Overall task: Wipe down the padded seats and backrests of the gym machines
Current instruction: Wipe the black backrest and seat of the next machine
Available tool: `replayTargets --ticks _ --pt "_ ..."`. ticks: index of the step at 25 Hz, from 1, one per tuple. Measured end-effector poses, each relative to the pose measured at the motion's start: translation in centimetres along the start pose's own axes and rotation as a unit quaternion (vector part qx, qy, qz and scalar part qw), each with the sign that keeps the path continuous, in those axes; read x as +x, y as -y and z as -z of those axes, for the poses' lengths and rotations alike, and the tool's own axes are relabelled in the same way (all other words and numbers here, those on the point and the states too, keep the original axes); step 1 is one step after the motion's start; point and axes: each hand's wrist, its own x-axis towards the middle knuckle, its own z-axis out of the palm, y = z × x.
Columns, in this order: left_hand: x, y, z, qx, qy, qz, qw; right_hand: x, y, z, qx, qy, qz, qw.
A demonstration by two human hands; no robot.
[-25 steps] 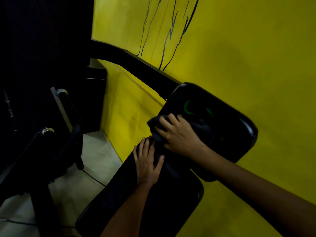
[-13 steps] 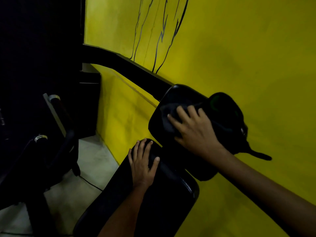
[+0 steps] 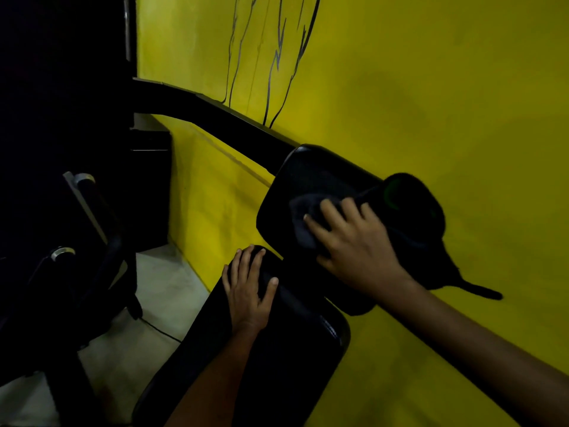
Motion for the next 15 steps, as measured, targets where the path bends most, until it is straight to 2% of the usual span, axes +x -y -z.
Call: replayTargets --ticks 2,4,6,11,13,15 --pt "-0.1 -0.2 0.0 -0.001 -0.001 0.000 1.000 -2.9 0.1 0.0 0.019 -0.003 0.058 0.998" --pt "-0.2 -0.1 0.0 -0.003 0.000 -0.004 1.000 -5.7 -1.1 0.8 0.037 -0.013 0.074 0.996" --pt "-0.3 0.0 -0.1 -0.004 0.000 -0.008 1.000 -6.3 -3.1 1.8 0.030 -0.022 0.036 0.999" --pt "0.0 0.0 -0.2 -0.002 0.005 -0.008 1.000 0.4 -5.5 2.1 0.016 -0.003 -0.178 0.984" --pt "0.0 0.2 -0.1 -0.002 0.004 -0.008 1.000 4.3 -4.9 2.0 0.032 0.061 -0.199 0.978" --pt "-0.1 0.2 -0.1 -0.002 0.005 -0.009 1.000 7.1 -3.8 0.6 0.016 0.071 -0.171 0.983"
